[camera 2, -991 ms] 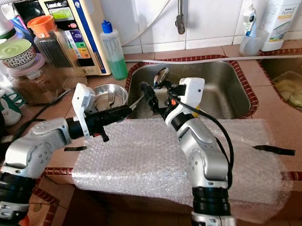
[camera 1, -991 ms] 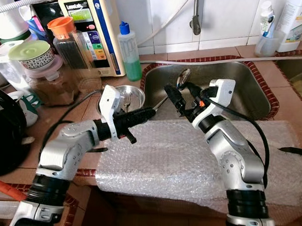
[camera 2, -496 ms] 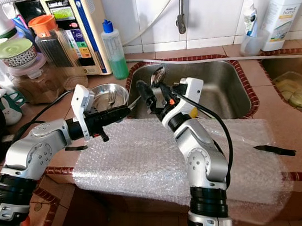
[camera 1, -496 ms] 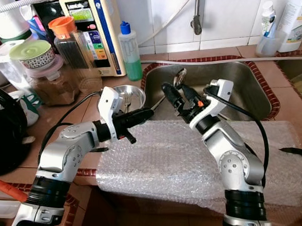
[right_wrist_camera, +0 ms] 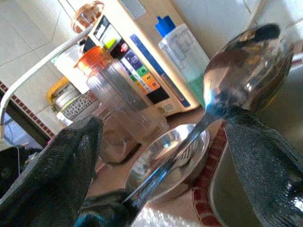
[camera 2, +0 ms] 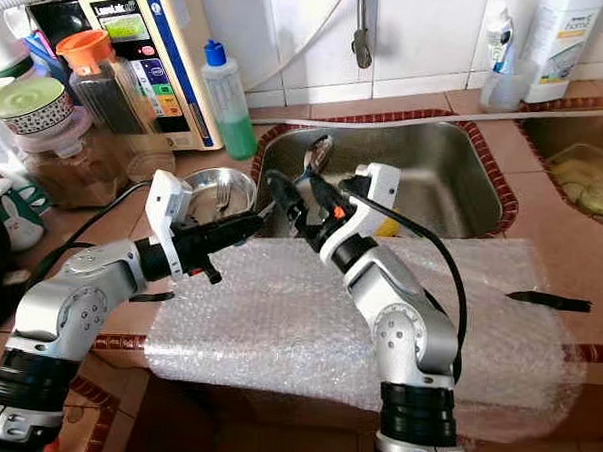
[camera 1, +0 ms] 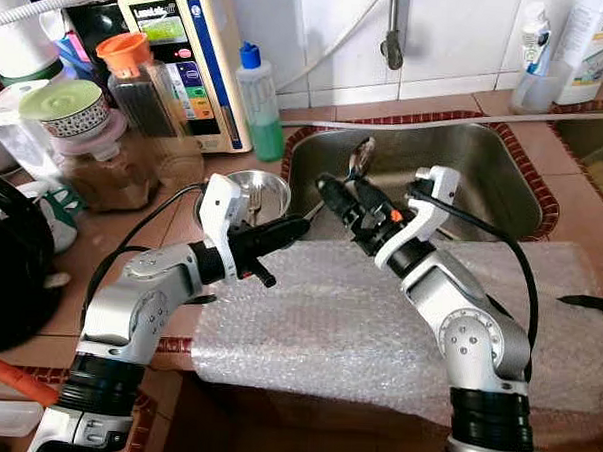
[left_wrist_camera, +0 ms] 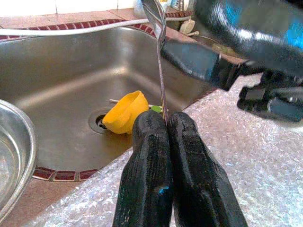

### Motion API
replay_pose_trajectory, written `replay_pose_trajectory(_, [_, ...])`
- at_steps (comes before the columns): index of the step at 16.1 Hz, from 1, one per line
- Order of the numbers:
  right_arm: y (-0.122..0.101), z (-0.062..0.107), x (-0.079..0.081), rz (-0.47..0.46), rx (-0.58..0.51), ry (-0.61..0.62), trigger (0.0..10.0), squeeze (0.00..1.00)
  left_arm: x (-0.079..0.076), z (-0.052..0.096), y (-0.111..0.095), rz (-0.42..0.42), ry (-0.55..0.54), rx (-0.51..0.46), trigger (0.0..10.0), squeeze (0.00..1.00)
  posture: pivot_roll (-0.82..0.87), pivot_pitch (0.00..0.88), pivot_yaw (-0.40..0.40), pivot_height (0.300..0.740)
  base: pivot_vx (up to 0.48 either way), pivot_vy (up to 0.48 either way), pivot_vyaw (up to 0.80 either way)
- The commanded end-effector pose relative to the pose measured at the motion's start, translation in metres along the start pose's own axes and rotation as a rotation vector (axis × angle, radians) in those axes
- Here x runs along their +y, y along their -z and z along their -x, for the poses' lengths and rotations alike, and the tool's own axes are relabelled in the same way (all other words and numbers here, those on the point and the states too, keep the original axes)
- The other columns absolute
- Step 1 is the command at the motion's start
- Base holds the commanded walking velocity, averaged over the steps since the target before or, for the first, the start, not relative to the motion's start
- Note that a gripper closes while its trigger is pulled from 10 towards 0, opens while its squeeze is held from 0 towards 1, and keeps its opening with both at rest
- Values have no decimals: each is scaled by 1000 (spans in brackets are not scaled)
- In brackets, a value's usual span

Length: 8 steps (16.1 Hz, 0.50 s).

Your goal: Kitchen organization

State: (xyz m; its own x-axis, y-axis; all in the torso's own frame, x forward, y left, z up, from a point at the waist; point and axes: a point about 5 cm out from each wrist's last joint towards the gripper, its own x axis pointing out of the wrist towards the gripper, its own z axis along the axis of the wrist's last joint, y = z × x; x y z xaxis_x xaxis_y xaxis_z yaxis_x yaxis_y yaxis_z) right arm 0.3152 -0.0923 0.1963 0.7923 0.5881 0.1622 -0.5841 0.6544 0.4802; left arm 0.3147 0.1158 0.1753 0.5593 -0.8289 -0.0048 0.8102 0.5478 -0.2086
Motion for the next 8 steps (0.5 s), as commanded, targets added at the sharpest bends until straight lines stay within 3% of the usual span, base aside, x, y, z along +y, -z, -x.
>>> replay_pose_trajectory(1, [9, -5, 13, -31, 36, -57, 10000, 0, -8, -5, -12, -55, 46, -26, 0, 0, -286, 81, 205, 740, 0, 0, 0])
replay_pose_trajectory(5, [8, -5, 1, -98, 19, -4, 10000, 0, -12, -6, -10, -50, 67, -19, 0, 0, -284, 80, 204, 740, 0, 0, 0])
replay_pose_trajectory(8, [8, -3, -5, -83, 7, 28, 10000, 0, -14, -5, -11, -42, 92, -23, 0, 0, -285, 80, 205, 740, 0, 0, 0])
